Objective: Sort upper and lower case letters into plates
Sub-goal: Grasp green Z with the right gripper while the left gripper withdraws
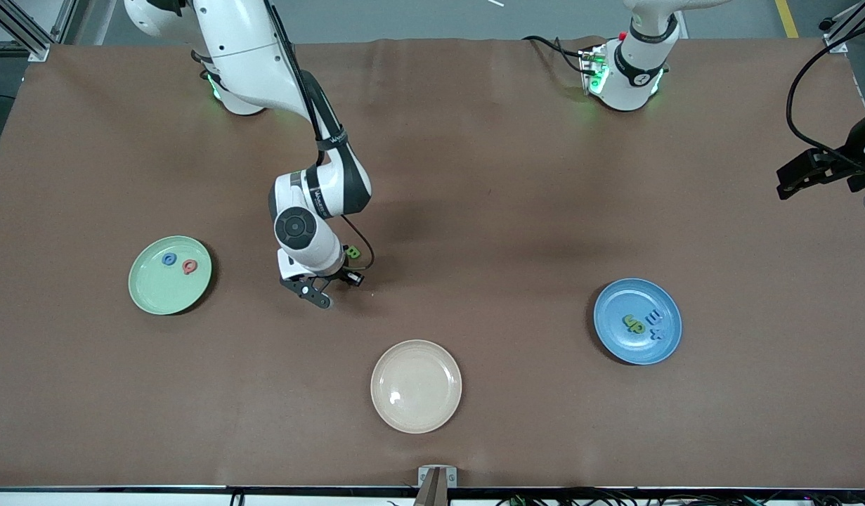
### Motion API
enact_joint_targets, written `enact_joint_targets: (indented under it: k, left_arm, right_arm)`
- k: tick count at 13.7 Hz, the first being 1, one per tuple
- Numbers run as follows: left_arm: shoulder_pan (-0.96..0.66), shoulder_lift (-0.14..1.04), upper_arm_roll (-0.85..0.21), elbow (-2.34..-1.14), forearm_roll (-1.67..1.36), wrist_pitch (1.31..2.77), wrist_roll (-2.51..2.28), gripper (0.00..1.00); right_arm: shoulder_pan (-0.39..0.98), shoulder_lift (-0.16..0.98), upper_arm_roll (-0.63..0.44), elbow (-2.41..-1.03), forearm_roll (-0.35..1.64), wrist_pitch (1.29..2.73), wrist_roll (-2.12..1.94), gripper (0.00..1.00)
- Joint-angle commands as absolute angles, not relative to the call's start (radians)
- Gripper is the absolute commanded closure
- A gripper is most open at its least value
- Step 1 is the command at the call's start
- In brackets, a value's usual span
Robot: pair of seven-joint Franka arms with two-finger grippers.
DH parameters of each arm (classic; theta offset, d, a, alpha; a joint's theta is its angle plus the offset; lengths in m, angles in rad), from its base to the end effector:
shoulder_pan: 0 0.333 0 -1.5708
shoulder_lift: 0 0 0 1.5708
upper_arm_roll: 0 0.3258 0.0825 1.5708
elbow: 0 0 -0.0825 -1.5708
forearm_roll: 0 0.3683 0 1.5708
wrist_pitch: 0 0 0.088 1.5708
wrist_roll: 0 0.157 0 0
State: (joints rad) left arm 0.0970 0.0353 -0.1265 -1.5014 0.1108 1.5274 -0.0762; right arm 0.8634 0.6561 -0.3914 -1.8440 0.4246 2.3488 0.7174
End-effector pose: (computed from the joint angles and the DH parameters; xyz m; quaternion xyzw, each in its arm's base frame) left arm 0.5460 0.0029 0.5939 -0.9983 -0.0255 0.0017 0.0533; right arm 0.5449 0.3064 0.1528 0.9685 -0.2447 -0.0452 0.0007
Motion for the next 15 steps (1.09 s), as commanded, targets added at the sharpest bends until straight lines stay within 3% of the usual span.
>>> enact_joint_targets:
  k: [1,4,8,15]
  left_arm:
    - [0.095,0.034,-0.126,-1.488,0.092,1.508,-0.063,0.0]
    - [0.1,0.063,-0.124,-1.45,0.043,1.508,-0.067,0.0]
    - [0.1,0.058,-0.126,-1.448,0.019,1.508,-0.064,0.0]
    - [0.092,0.083,-0.133,-1.431,-0.029,1.508,-0.084,0.0]
  right_arm:
    - [0.816,0.563,-0.409,-1.858,0.436,2.24,0.59,0.85]
    - [0.788,0.49,-0.535,-1.859,0.43,2.085,0.329,0.85]
    - [0.779,0.486,-0.76,-1.862,0.428,2.029,-0.085,0.85]
    - [0.516,0.543,-0.781,-1.867,0.425,2.095,-0.576,0.85]
